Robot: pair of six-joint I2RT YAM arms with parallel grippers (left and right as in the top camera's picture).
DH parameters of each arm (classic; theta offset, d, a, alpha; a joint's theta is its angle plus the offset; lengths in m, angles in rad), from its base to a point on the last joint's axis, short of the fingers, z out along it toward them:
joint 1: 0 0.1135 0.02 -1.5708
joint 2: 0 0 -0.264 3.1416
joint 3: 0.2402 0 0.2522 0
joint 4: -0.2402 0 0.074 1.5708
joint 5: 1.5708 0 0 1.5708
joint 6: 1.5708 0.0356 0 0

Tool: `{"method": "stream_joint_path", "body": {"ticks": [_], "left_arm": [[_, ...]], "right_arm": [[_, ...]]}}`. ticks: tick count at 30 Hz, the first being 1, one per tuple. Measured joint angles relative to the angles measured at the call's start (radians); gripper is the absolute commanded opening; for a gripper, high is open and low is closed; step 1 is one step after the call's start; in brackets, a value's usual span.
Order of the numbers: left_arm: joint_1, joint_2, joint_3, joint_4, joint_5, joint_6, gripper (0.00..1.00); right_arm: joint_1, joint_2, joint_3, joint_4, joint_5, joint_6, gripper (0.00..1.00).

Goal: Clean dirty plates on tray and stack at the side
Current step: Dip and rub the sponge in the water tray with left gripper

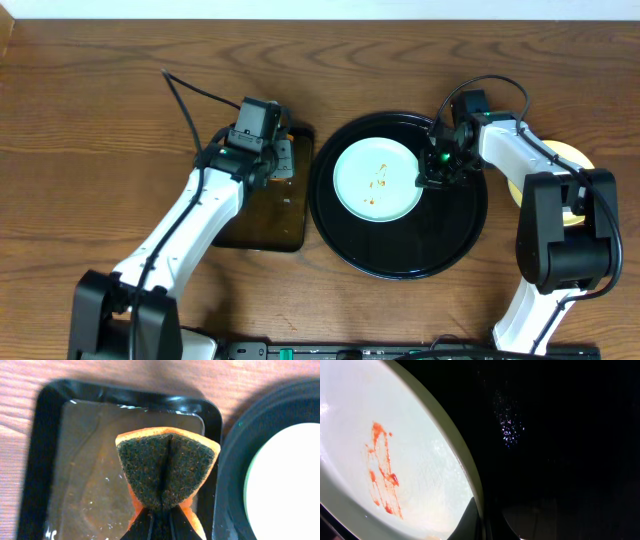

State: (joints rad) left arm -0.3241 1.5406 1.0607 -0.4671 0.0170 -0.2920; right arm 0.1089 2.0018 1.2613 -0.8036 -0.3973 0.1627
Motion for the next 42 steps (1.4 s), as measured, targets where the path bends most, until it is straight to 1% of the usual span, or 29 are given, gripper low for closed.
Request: {"method": "stream_joint_path", "body": {"ticks": [5,8,15,21,28,42], "left_arm": [[0.0,-0.05,0.0,0.013,-0.071,0.001,0.07],[0.0,-0.121,0.0,0.036,-0.1,0.007,0.07],[0.0,-0.298,0.0,0.041,-0.127,0.01,0.07],[0.0,-0.377,0.0,0.04,-0.157,0.013,0.07],[0.0,-0.435,0.0,0.04,-0.163,0.02,0.08],[0.0,-0.446,0.0,0.038,-0.167,0.027,0.08]], "right_arm": [[0.0,0.0,0.0,0.0,0.0,0.0,0.01],[0.0,0.0,0.0,0.0,0.0,0.0,0.01],[0.0,0.0,0.0,0.0,0.0,0.0,0.01],[0.0,0.0,0.0,0.0,0.0,0.0,0.01],[0.0,0.0,0.0,0.0,0.001,0.0,0.01],[0.0,0.0,0.0,0.0,0.001,0.0,0.01]]}}
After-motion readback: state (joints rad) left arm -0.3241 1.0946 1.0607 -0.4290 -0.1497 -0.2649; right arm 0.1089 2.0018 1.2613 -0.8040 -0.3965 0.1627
